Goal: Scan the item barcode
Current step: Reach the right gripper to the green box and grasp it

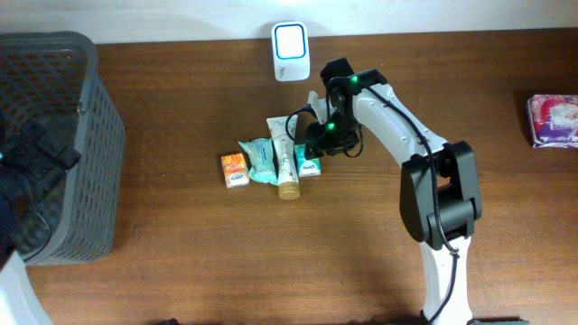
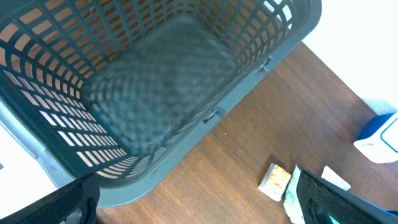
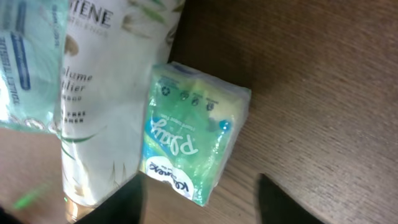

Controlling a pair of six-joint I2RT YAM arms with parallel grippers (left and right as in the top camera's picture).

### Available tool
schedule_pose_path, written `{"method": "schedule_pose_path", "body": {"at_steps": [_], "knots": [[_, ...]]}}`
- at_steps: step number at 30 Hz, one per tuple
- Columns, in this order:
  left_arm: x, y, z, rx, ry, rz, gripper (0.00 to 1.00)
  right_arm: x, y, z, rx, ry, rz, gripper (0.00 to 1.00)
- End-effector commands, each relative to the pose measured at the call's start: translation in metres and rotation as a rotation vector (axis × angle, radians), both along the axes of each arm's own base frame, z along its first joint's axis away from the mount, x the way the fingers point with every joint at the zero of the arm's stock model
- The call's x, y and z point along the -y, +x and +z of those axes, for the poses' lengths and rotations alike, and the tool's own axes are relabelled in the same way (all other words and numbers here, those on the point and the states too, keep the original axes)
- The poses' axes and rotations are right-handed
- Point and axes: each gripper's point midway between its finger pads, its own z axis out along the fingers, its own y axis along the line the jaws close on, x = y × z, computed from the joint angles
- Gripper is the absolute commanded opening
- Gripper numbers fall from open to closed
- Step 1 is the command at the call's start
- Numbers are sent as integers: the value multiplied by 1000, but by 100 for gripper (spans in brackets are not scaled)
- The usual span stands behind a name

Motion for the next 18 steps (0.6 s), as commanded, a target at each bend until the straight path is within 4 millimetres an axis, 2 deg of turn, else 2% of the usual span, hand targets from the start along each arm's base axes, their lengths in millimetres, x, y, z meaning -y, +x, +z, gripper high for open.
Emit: {"method": "schedule_pose_path", "body": {"at_steps": [1, 6, 9, 10, 11, 12, 15, 17, 18], "knots": [[-2, -1, 0, 3, -1, 14, 99, 0, -5, 3, -9, 29, 3, 42], [-2, -1, 0, 3, -1, 14, 99, 0, -9, -21, -19, 39, -22, 42], [-2, -1, 0, 3, -1, 14, 99, -18, -14, -31, -24, 161, -15, 43], [-2, -1, 0, 3, -1, 14, 99, -17, -20, -40, -40, 167, -25, 21], [-2, -1, 0, 3, -1, 14, 99, -16, -22, -41, -52, 163, -28, 4], [-2, -1, 0, 3, -1, 14, 99, -15, -23, -41, -55, 163, -28, 4], [-2, -1, 0, 3, -1, 14, 99, -11, -20, -28, -78, 187, -48, 4], [-2, -1, 0, 3, -1, 14, 99, -7, -14, -4, -104, 265, -71, 4], [-2, -1, 0, 3, -1, 14, 99, -10, -10, 18, -105, 370, -42, 4]]}}
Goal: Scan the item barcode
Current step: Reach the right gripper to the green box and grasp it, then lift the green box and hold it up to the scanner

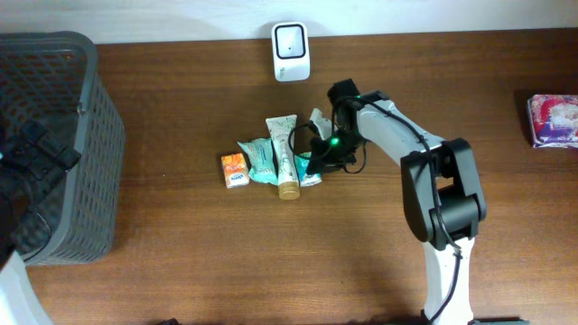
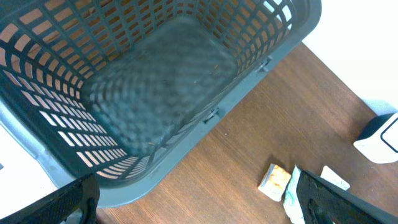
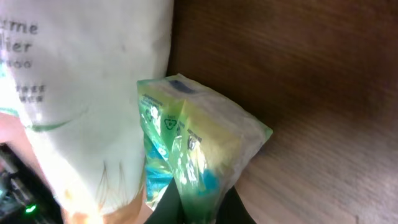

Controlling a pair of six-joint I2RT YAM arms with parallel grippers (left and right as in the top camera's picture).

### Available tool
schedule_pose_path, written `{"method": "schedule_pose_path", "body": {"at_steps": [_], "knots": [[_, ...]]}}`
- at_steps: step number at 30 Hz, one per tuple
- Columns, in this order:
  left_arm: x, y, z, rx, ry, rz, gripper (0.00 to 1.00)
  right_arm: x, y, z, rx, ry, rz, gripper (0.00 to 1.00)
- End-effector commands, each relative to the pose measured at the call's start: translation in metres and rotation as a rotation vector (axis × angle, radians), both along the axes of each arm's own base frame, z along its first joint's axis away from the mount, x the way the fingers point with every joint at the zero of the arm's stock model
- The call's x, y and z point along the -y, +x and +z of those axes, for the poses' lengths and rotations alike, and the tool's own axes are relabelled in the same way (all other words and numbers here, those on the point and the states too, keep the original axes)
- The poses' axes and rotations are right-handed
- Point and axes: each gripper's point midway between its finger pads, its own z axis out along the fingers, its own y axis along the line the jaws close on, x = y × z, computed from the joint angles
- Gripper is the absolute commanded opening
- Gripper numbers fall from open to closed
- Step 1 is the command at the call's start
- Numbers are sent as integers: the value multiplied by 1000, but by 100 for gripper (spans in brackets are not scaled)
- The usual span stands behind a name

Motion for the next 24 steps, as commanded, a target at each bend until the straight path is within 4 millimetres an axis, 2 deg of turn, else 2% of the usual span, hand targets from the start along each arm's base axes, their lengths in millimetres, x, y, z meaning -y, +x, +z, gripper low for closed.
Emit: {"method": "schedule_pose_path", "body": {"at_steps": [1, 2, 5, 8, 10, 14, 19, 24], "knots": [[-2, -1, 0, 2, -2, 14, 99, -1, 22, 59, 39, 253, 5, 4], [-2, -1, 0, 2, -2, 14, 99, -2, 24, 82, 50, 372, 19, 4], [-2, -1, 0, 2, -2, 14, 99, 6, 31, 125, 62, 586, -5, 4], [-2, -1, 0, 2, -1, 14, 99, 15, 35, 133, 48, 635, -45, 4], [-2, -1, 0, 2, -1, 14, 99, 12, 35, 141, 65, 690, -33, 4], [-2, -1, 0, 2, -2, 14, 99, 1, 35, 190, 157, 992, 10, 4], [-2, -1, 0, 2, -2, 14, 99, -9, 32, 191, 166, 999, 41, 4], [-2, -1, 0, 2, -2, 14, 99, -28, 18, 192, 111, 998, 70, 4]]}}
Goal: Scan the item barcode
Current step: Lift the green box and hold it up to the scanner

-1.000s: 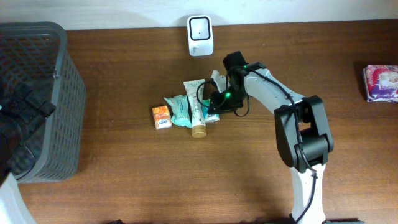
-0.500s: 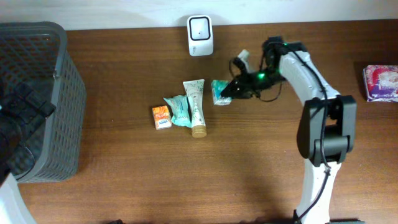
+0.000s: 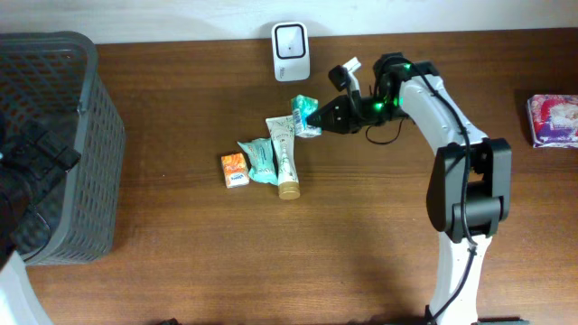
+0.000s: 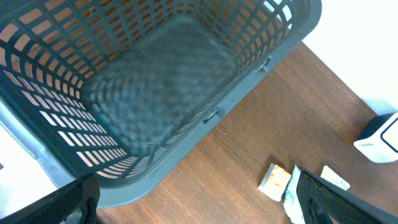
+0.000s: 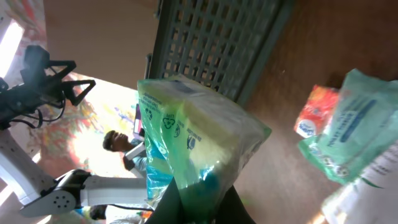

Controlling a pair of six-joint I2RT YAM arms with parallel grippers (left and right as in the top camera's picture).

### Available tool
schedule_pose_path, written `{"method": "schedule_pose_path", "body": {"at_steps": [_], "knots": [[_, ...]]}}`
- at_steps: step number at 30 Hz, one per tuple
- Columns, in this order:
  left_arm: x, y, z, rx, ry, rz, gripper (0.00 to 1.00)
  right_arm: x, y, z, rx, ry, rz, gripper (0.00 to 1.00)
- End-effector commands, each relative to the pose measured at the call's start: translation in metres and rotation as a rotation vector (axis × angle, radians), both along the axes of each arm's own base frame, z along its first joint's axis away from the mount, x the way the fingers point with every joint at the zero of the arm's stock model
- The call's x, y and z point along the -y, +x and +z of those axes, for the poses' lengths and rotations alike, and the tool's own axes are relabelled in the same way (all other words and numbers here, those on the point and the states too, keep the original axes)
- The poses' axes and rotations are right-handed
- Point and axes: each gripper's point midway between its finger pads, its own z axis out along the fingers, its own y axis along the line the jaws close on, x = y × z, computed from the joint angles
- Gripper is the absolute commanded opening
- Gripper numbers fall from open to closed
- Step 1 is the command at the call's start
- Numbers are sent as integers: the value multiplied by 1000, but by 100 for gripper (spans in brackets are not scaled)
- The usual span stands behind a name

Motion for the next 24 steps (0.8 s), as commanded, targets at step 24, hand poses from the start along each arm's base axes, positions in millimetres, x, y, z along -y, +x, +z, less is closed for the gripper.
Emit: {"method": "schedule_pose_path", "body": {"at_steps": [24], "knots": [[-2, -1, 0, 3, -1, 14, 99, 10, 5, 20, 366, 88, -14, 4]]}}
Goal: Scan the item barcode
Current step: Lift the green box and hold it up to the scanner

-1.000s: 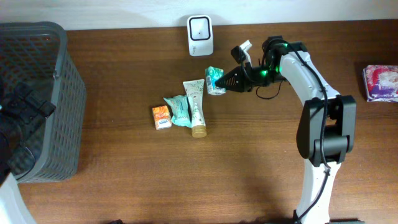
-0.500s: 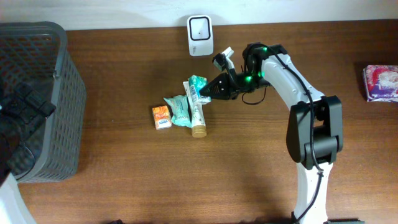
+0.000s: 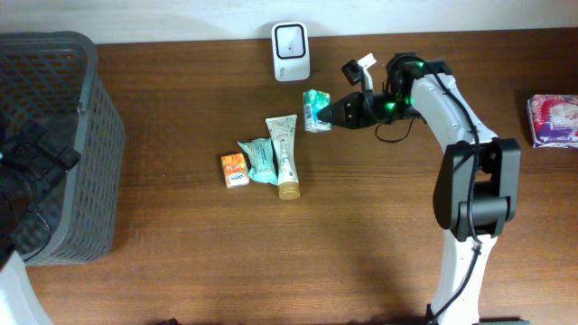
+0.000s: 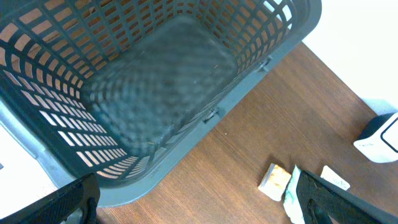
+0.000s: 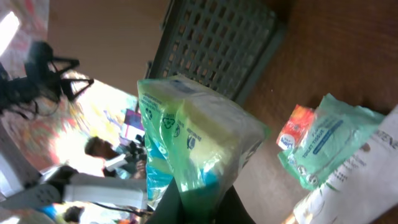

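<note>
My right gripper (image 3: 332, 112) is shut on a green tissue pack (image 3: 316, 109), holding it in the air just below and right of the white barcode scanner (image 3: 291, 40) at the table's back edge. The right wrist view is filled by the same pack (image 5: 189, 134), pinched between my fingers. My left gripper (image 4: 199, 205) hangs open above the grey basket (image 4: 149, 81), with nothing between its fingers.
On the table's middle lie a white tube (image 3: 284, 155), a teal wipes pack (image 3: 259, 159) and a small orange pack (image 3: 234, 170). The grey basket (image 3: 54, 144) stands at the far left. A purple pack (image 3: 553, 118) lies at the right edge.
My right gripper has shifted a little to the right with the tissue pack, which now hangs slightly farther from the white tube. The left arm has not moved.
My right gripper hovered open over the tissue pack lying beside the white tube. Then it was shut on the pack on the table. Later it held the pack lifted near the scanner, and now holds it just right of that spot.
</note>
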Controlling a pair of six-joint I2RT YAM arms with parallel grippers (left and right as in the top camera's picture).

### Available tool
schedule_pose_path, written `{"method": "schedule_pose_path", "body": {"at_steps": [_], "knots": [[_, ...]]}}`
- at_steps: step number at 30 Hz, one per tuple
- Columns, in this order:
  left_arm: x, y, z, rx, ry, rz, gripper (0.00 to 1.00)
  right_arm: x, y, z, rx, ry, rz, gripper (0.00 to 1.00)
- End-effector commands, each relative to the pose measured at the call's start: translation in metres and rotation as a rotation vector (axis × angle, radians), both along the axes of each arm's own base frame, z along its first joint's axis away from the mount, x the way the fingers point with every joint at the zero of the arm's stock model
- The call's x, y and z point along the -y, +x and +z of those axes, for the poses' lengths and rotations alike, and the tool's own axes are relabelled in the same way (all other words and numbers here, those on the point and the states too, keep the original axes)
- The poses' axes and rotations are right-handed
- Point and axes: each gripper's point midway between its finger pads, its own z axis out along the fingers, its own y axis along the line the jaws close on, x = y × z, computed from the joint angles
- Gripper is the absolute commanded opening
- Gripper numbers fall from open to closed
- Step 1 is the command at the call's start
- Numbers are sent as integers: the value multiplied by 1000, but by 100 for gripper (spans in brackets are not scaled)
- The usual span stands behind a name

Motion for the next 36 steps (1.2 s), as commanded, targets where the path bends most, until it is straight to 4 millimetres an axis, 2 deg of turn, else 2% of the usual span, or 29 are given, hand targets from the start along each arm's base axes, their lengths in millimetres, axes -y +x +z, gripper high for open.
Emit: {"method": "schedule_pose_path", "body": {"at_steps": [1, 6, 31, 33, 36], "knots": [[-2, -1, 0, 3, -2, 14, 99, -17, -8, 18, 266, 55, 47, 4], [-2, -1, 0, 3, -1, 14, 99, -27, -8, 18, 363, 69, 72, 4], [-2, -1, 0, 3, -1, 14, 99, -27, -8, 18, 295, 61, 69, 4], [-2, -1, 0, 3, -2, 14, 99, -27, -8, 10, 245, 8, 73, 4], [-2, -1, 0, 3, -2, 14, 99, -28, -9, -27, 141, -219, 84, 4]]}}
